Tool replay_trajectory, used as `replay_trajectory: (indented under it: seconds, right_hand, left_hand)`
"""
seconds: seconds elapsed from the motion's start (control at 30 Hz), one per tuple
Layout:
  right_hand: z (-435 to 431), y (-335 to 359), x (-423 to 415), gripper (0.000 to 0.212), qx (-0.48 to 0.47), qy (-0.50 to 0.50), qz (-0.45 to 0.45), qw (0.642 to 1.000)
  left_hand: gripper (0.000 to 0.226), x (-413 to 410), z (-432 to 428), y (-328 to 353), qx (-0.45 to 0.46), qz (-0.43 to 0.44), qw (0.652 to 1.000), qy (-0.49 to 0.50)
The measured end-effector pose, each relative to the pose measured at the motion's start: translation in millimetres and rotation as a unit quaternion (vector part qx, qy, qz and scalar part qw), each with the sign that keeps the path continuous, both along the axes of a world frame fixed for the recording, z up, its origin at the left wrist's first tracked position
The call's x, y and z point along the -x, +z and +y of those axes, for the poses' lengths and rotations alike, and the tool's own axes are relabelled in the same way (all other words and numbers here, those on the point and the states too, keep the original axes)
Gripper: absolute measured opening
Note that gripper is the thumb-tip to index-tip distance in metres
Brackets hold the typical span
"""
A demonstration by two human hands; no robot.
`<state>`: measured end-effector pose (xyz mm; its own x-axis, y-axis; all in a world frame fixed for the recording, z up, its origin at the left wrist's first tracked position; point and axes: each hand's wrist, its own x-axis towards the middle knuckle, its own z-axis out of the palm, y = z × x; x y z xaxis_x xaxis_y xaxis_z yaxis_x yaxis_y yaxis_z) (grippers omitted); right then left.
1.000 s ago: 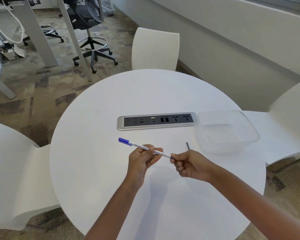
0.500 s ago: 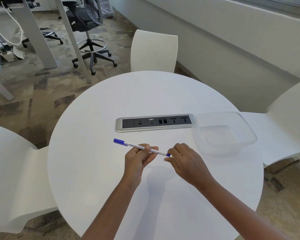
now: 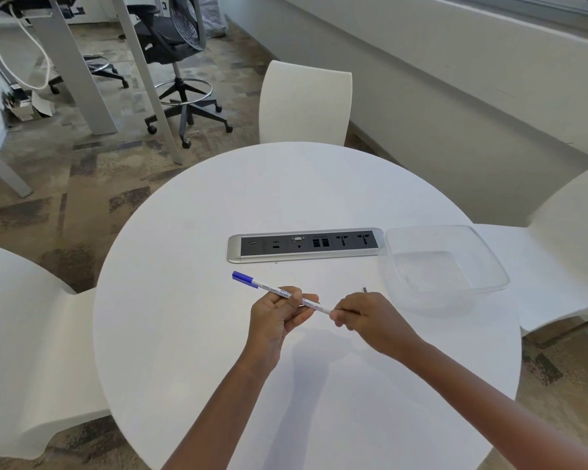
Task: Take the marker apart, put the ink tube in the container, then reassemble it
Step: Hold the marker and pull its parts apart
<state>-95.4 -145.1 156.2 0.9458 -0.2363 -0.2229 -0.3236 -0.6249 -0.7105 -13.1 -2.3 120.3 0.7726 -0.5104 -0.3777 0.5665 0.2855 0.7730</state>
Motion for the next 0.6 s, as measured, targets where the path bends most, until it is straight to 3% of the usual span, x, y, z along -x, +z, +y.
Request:
replay_trajectory:
  seconds: [0.1,0.2,0.27,0.3,0.33,0.4,0.5,0.53,0.6]
  right_hand:
    - [-7.7,7.6,-5.5,0.037,-0.195,-0.035,0.078,0.977]
    - [-16.2,7.1,-8.4,0.034,-0.403,-0.081,0.190,0.892]
    - [-17.9,5.4,-6.7,0.033,-0.474,-0.090,0.224,0.847]
    - [-17.8,3.5,-6.1,0.033,-0.481,-0.094,0.224,0.842]
    - [-17.1,2.1,-5.4,0.033,-0.465,-0.097,0.212,0.854]
    - [-13.0,0.5,-4.6,0.035,-0.373,-0.092,0.146,0.911]
    - [-3.8,-3.1,0.4,0.015,-0.152,-0.059,0.008,0.987]
    - [-0.6,-4.5,3.5,0.010,-0.038,-0.034,-0.039,0.998]
    - [4.3,-8.2,8.3,0.015,0.197,0.026,-0.122,0.972]
  left_hand:
    - [0.012,-2.0,-1.8,1.6,0.008,-0.001,1.000,-0.011]
    - [0.013,-3.6,-2.1,3.0,0.015,0.000,1.000,-0.022]
    - [0.013,-4.2,-2.6,3.2,0.012,0.000,1.000,-0.024]
    - [0.013,-4.3,-3.0,3.2,0.009,0.000,1.000,-0.022]
    - [0.013,-4.4,-3.2,3.0,0.007,0.003,1.000,-0.018]
    - [0.014,-5.1,-3.1,2.5,0.008,0.017,1.000,0.001]
    - [0.012,-7.5,-1.7,2.1,0.013,0.028,0.999,0.025]
    - [0.012,-7.9,-1.5,2.5,0.013,0.028,0.999,0.027]
    - [0.012,-8.2,-2.5,3.7,0.012,0.028,0.999,0.027]
